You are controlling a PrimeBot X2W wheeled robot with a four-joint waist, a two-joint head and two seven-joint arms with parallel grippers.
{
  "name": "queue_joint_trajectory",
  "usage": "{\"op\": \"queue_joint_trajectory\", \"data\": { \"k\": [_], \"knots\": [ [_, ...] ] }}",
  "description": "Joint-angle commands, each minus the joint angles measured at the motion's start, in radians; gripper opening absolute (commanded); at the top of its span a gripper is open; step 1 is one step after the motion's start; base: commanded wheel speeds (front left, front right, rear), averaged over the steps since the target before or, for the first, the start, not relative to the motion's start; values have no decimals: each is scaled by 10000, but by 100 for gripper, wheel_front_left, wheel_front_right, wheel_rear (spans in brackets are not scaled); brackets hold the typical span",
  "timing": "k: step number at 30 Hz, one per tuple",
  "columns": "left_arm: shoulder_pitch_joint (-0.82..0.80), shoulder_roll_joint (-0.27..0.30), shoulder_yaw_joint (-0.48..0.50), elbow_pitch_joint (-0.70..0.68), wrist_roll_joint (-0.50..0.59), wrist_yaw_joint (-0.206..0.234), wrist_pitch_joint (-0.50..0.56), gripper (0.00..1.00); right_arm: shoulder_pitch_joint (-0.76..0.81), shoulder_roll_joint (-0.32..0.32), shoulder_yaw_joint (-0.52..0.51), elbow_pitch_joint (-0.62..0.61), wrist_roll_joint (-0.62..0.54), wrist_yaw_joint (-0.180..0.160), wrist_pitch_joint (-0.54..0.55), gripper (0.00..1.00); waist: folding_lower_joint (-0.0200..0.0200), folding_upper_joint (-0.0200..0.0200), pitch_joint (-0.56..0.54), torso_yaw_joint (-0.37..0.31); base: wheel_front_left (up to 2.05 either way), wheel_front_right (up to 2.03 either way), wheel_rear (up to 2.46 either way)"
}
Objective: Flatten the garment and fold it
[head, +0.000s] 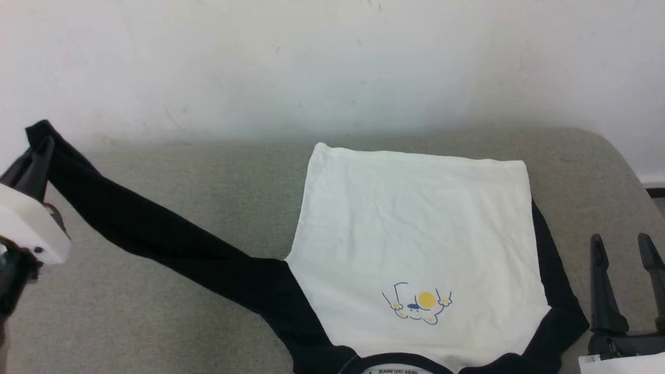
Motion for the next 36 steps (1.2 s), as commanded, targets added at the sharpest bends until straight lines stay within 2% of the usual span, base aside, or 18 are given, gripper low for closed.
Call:
{"op": "queue_joint_trajectory", "data": {
  "k": [1, 7, 13, 16, 20, 25, 28, 33, 36],
  "knots": [
    [167, -19, -18, -212, 82, 77, 28, 0, 75, 20, -11, -55, 60, -7, 6, 100, 3, -1, -291, 254, 0, 0, 0],
    [248, -490, -891, -1219, 299, 184, 221, 0, 12, 20, -32, -170, 71, -7, 42, 100, 3, -1, -201, 295, 0, 0, 0],
    [-248, -1176, -2440, -1924, 938, 60, 276, 0, -129, 20, -226, -333, 22, -7, 54, 100, 3, -1, -40, 174, 0, 0, 0],
    [-562, -1646, -3348, -2237, 1329, -45, 257, 0, -193, 20, -463, -497, -20, -7, 91, 100, 3, -1, 66, 116, 0, 0, 0],
    [-1043, -2601, -4664, -2204, 1902, -153, -16, 0, -298, 20, -776, -727, -22, -7, 134, 100, 3, -1, 283, 74, 0, 0, 0],
    [-1489, -4060, -6262, -1103, 2612, -250, -783, 0, -472, 20, -900, -949, -32, -7, 172, 100, 3, -1, 643, -50, 0, 0, 0],
    [-1605, -4746, -7284, -66, 3043, -459, -1161, 0, -575, 20, -926, -1054, -61, -7, 198, 100, 3, -1, 905, -158, 0, 0, 0],
    [-1990, -5337, -8856, 1924, 4090, -858, -1638, 0, -760, 20, -1005, -1188, -100, -7, 214, 100, 3, -1, 1427, -435, 0, 0, 0],
    [-2086, -5662, -9543, 3125, 4252, -973, -1938, 0, -884, 20, -1003, -1195, -89, -7, 197, 100, 3, -1, 1693, -663, 0, 0, 0]
  ]
}}
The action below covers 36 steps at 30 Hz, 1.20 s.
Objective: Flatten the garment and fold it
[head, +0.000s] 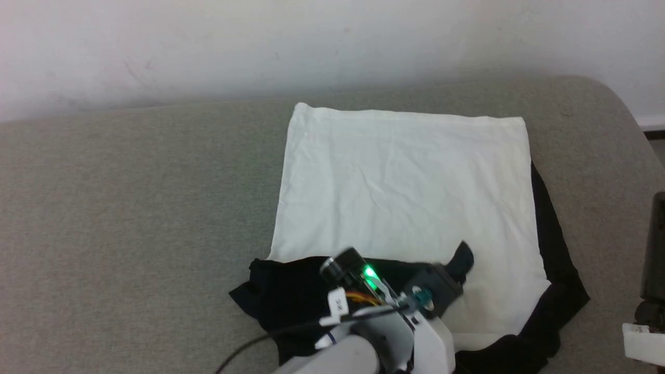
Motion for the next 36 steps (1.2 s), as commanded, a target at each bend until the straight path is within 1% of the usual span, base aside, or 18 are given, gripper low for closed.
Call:
{"op": "queue_joint_trajectory", "data": {
  "k": [1, 5, 7, 12, 13, 14, 15, 16, 17, 22, 26, 29, 31, 33, 35, 36],
  "knots": [
    [-191, -131, -288, 448, 94, -76, -182, 0, -172, 20, 11, -35, -48, -7, 1, 100, -2, 0, 398, -391, 0, 0, 0],
    [-369, -265, -1198, 1690, 161, -159, -519, 0, -297, 20, 111, 21, -17, -7, -50, 100, -2, 0, 661, -671, 0, 0, 0],
    [-414, -276, -1648, 2018, -45, -225, -554, 0, -339, 20, 153, 65, -14, -7, -75, 100, -2, 0, 743, -796, 0, 0, 0],
    [-695, -281, -2594, 2697, -503, -172, -208, 0, -407, 20, 172, 213, -13, -7, -131, 100, -2, 0, 771, -992, 0, 0, 0],
    [-739, -282, -2725, 2837, -636, -159, -87, 9, -419, 20, 194, 245, -15, -7, -130, 100, -2, 0, 754, -1025, 0, 0, 0],
    [-773, -282, -2822, 2948, -800, -136, 8, 29, -430, 20, 216, 275, -13, -7, -127, 100, -2, 0, 735, -1052, 0, 0, 0],
    [-800, -282, -2886, 3035, -982, -84, 63, 43, -443, 20, 244, 303, -12, -7, -124, 100, -2, 0, 710, -1079, 0, 0, 0],
    [-847, -283, -2959, 3103, -1134, -33, 72, 80, -455, 20, 277, 328, -11, -7, -118, 100, -2, 0, 684, -1100, 0, 0, 0],
    [-899, -283, -3008, 3157, -1256, 58, 23, 100, -465, 20, 316, 349, -14, -7, -110, 100, -2, 0, 655, -1116, 0, 0, 0],
    [-963, -283, -3141, 3184, -2130, 478, -346, 100, -414, 20, 313, 363, -75, -7, -42, 100, -2, 0, 400, -1031, 0, 0, 0],
    [-918, -284, -3030, 2768, -3085, 588, -599, 100, -226, 20, 176, 351, -89, -7, 13, 100, -2, 0, 105, -805, 0, 0, 0],
    [-845, -284, -2553, 2260, -3802, 732, -1023, 100, -85, 20, 160, 327, -42, -7, 36, 100, -2, 0, -87, -612, 0, 0, 0],
    [-829, -274, -2016, 1853, -4132, 893, -1466, 100, 2, 20, 151, 308, -18, -7, 51, 100, -2, 0, -184, -479, 0, 0, 0],
    [-839, -49, -1366, 1270, -4321, 1076, -2070, 100, 69, 20, 155, 295, -16, -7, 66, 100, -2, 0, -279, -366, 0, 0, 0],
    [-819, 349, -772, 570, -4382, 1228, -2689, 100, 127, 20, 148, 281, -11, -7, 77, 100, -2, 0, -373, -265, 0, 0, 0],
    [-819, 349, -772, 570, -4382, 1228, -2689, 100, 127, 20, 148, 281, -11, -7, 77, 100, -2, 0, -373, -265, 0, 0, 0]
  ]
}}
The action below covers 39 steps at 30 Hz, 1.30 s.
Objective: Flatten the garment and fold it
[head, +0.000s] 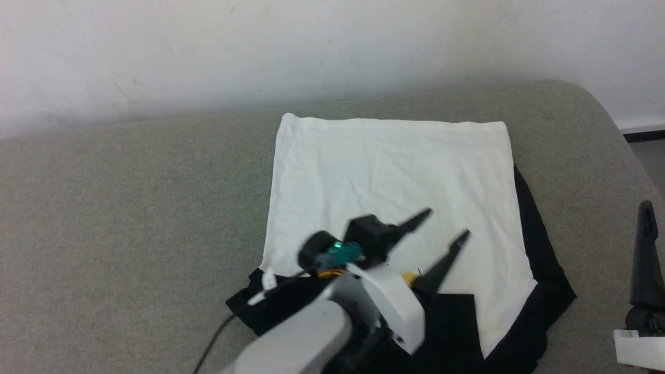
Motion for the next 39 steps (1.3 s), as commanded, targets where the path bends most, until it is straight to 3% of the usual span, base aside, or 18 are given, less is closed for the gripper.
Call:
{"op": "queue_joint_trajectory", "data": {
  "k": [1, 8, 12, 18, 21, 25, 32, 39],
  "knots": [
    [82, 276, 219, -200, -11, 151, -208, 100, 95, 22, -13, -39, 49, -7, -2, 100, 1, -1, -194, 195, 0, 0, 0],
    [1569, 1836, 2574, -2337, -433, 1251, -2075, 100, 232, 22, 36, -45, 98, -7, 3, 100, 1, -1, -352, 301, 0, 0, 0],
    [3168, 2493, 4210, -3334, -292, 1806, -2397, 100, 315, 22, 38, -7, 183, -7, -50, 100, 1, -1, -324, 300, 0, 0, 0],
    [5547, 2659, 6366, -4753, 1621, 2354, -2415, 100, 431, 22, 73, 143, 308, -7, -142, 100, 1, -1, -202, 377, 0, 0, 0],
    [6432, 2416, 7137, -5172, 2653, 2688, -2417, 100, 528, 22, 85, 303, 408, -7, -201, 100, 1, -1, -182, 449, 0, 0, 0],
    [7073, 2198, 7803, -5556, 3826, 2442, -2417, 100, 684, 22, 226, 550, 452, -7, -261, 100, 1, -1, -167, 519, 0, 0, 0],
    [7396, 1299, 8496, -5749, 4324, 1559, -2418, 100, 540, 22, 131, 779, 570, -7, -310, 100, 1, -1, 22, 490, 0, 0, 0],
    [6590, 717, 8806, -6022, 4692, 689, -2418, 100, -1060, -81, -8, 322, 566, -7, 981, 100, 1, -1, 927, 176, 0, 0, 0]
  ]
}}
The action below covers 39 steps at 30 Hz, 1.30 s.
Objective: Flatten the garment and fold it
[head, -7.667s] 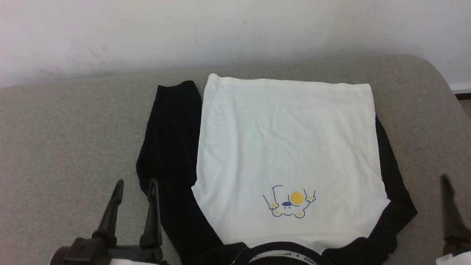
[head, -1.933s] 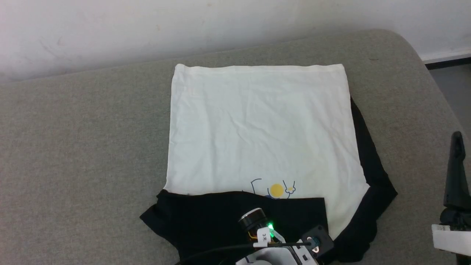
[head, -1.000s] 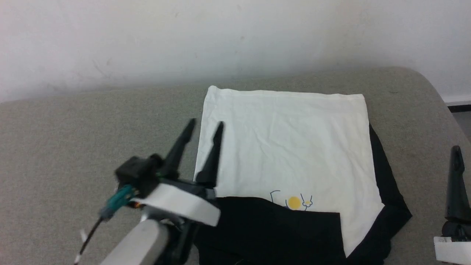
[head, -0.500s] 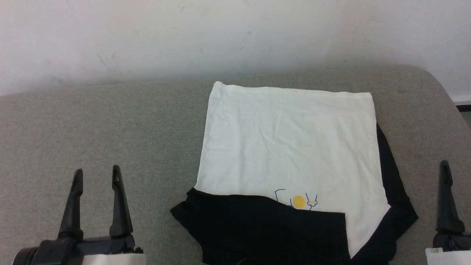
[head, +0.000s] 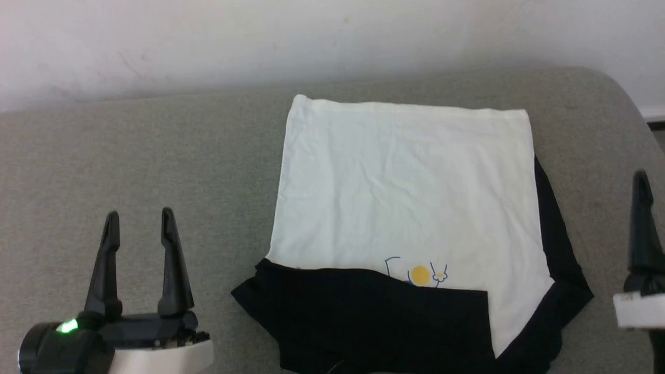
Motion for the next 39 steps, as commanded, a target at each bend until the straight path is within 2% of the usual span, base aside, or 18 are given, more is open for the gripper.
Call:
{"op": "queue_joint_trajectory", "data": {
  "k": [1, 11, 19, 28, 39],
  "knots": [
    [-262, -81, 93, -101, 145, -133, -47, 100, -471, -169, -42, -19, 80, -7, 337, 100, -1, 0, 608, -264, 0, 0, 0],
    [-1139, -457, 247, -172, 434, -886, -47, 100, -2954, -2096, -418, 2171, 1718, -7, 3531, 100, -1, 0, 2017, -565, 0, 0, 0],
    [-1523, -640, 251, -68, 619, -1242, -47, 100, -3498, -3116, 231, 3592, 2181, -7, 4931, 100, -1, 0, 2665, -496, 0, 0, 0],
    [-1800, -749, 287, -37, 784, -1470, -47, 100, -3890, -3793, 1167, 4286, 2536, -7, 5243, 100, -1, 0, 3339, -216, 0, 0, 0],
    [-2038, -930, 315, 19, 826, -1603, -47, 100, -4309, -4040, 1537, 4757, 2586, -7, 5017, 100, -1, 0, 3818, 142, 0, 0, 0]
  ]
}}
